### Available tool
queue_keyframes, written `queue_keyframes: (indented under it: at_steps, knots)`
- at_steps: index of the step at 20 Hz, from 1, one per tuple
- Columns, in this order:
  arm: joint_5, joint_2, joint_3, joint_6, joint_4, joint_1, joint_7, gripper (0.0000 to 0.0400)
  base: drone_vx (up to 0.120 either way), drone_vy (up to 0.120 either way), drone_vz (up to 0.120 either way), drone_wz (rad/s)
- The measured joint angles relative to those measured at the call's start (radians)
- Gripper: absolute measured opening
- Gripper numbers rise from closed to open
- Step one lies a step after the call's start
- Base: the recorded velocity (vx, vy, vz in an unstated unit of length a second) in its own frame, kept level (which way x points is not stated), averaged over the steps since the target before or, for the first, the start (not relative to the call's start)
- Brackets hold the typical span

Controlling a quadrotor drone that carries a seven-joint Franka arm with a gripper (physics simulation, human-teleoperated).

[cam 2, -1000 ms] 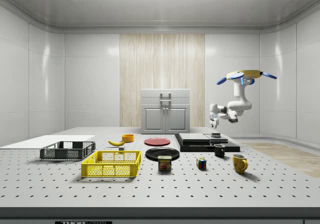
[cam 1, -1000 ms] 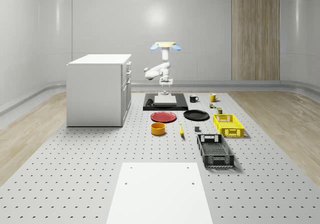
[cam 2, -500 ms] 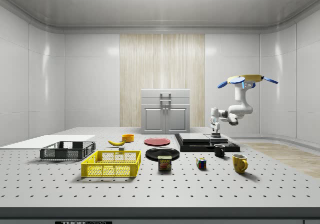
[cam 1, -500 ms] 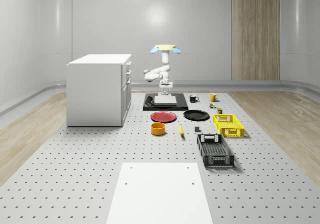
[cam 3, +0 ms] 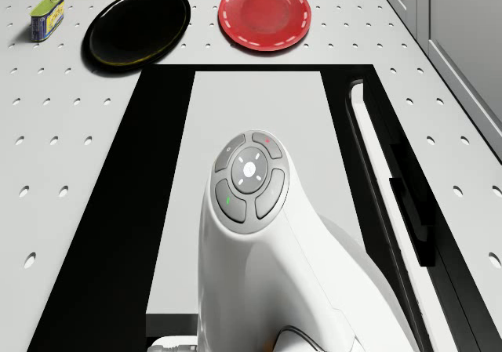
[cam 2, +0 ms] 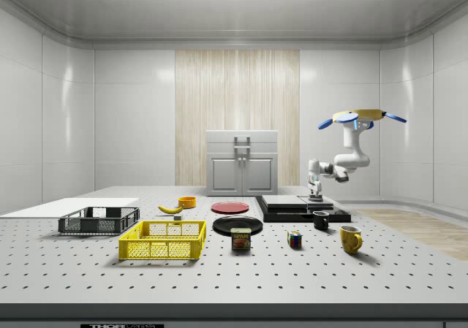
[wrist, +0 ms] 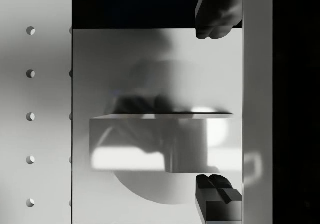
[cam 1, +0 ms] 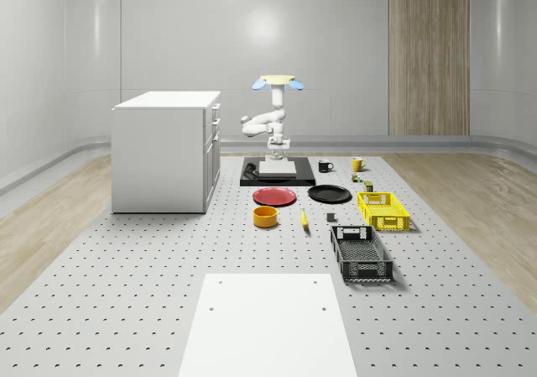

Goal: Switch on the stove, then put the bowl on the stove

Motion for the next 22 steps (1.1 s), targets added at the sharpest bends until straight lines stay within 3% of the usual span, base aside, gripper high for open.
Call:
queue_keyframes:
  at_steps: [13,14,15,17,22]
  knots:
    - [-0.02,-0.037,-0.026,0.055,0.032,-0.039,0.013,0.04,0.0,0.0,0.0,0.0]
    - [-0.02,-0.038,-0.026,0.056,0.033,-0.047,0.02,0.04,0.0,0.0,0.0,0.0]
    - [-0.015,-0.042,-0.022,0.051,0.029,-0.072,0.083,0.04,0.0,0.0,0.0,0.0]
    - [-0.064,-0.063,-0.038,0.078,0.03,-0.116,0.121,0.04,0.0,0.0,0.0,0.0]
    - [-0.027,-0.07,-0.025,0.086,0.036,-0.112,0.096,0.04,0.0,0.0,0.0,0.0]
